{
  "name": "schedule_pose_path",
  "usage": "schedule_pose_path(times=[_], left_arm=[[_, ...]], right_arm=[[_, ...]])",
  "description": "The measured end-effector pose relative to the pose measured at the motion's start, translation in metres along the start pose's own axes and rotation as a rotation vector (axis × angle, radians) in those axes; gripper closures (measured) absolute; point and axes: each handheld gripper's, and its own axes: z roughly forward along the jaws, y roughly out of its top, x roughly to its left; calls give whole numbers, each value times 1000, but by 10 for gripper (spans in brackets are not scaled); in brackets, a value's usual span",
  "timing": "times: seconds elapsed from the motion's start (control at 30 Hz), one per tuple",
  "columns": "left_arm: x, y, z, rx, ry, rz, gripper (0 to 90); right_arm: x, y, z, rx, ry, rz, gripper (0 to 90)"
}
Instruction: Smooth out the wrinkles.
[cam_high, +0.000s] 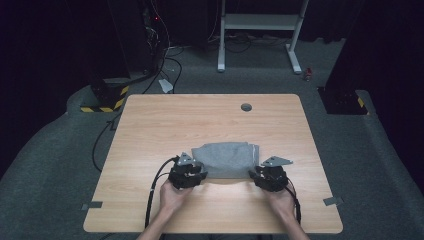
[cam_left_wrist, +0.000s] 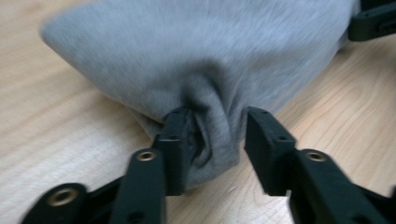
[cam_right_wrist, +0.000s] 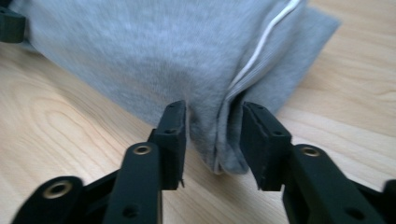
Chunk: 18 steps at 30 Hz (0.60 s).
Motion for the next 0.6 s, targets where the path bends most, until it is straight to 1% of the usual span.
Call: schedule_pose_path(times=[0.03,0.07,0.13,0.2,0.27,0.33,0.4,0.43,0.47,0.57,0.6], left_arm=[[1,2,-3,-4,0,-13,528],[3,5,-6,-6,8,-17,501],[7,10,-11,-18,23,-27,476],[11,16,-13,-19,26,-54,446],[16,21,-15,-30,41,-67,425],[22,26,-12,-27,45,-103,404],[27,31,-9,-20,52,-125,386],[29,33,-7,-24,53,-139,378],[32,35,-5,-17,47,-157,372],[37,42,3,10,69,-172,357],[38,44,5,7,74,-175,355]], right_arm=[[-1,1,-4,-11,6,15,567],[-3,4,-7,-13,9,19,551],[-7,9,-11,-32,11,29,535],[-10,17,-14,-48,12,51,517],[-12,25,-13,-60,6,62,502],[-13,33,-10,-66,-6,71,487],[-16,40,-5,-66,-9,90,470],[-17,43,-3,-63,-11,104,465],[-19,46,-1,-62,-16,108,457],[-23,52,6,-51,-27,128,445],[-24,54,9,-47,-33,137,444]])
